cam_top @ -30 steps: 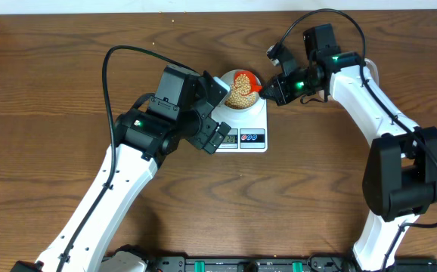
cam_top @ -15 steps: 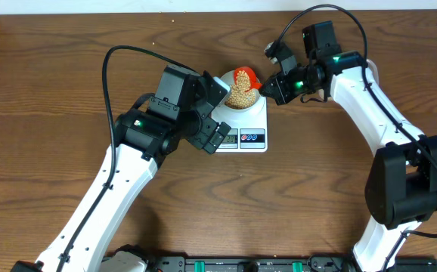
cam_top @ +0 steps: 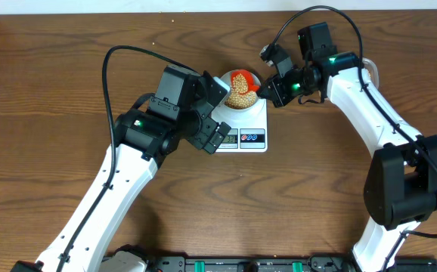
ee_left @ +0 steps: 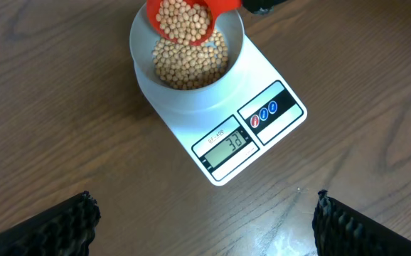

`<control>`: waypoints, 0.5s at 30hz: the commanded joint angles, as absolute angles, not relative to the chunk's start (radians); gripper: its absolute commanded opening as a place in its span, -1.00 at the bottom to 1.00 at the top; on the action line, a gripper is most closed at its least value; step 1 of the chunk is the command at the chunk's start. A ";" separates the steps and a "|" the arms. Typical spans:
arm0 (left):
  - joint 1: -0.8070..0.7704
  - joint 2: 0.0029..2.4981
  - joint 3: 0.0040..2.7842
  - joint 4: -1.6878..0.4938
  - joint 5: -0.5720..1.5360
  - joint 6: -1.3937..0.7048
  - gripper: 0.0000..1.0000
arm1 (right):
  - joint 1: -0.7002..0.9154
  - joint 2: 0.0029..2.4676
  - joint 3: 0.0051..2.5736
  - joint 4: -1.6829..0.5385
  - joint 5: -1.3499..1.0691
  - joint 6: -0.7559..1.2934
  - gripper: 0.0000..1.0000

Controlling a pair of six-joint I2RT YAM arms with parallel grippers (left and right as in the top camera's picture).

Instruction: Scoop item into bowl and weigh 50g on scale

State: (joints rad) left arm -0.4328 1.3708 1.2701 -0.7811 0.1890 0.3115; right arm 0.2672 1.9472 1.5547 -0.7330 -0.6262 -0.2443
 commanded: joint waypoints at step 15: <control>-0.429 1.373 1.274 -0.781 0.201 0.310 0.96 | 0.276 1.885 1.558 -0.736 -0.596 -0.271 -0.98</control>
State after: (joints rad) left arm -0.4328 1.3708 1.2701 -0.7811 0.1890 0.3115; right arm 0.2699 1.9167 1.5547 -0.7361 -0.5911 -0.2512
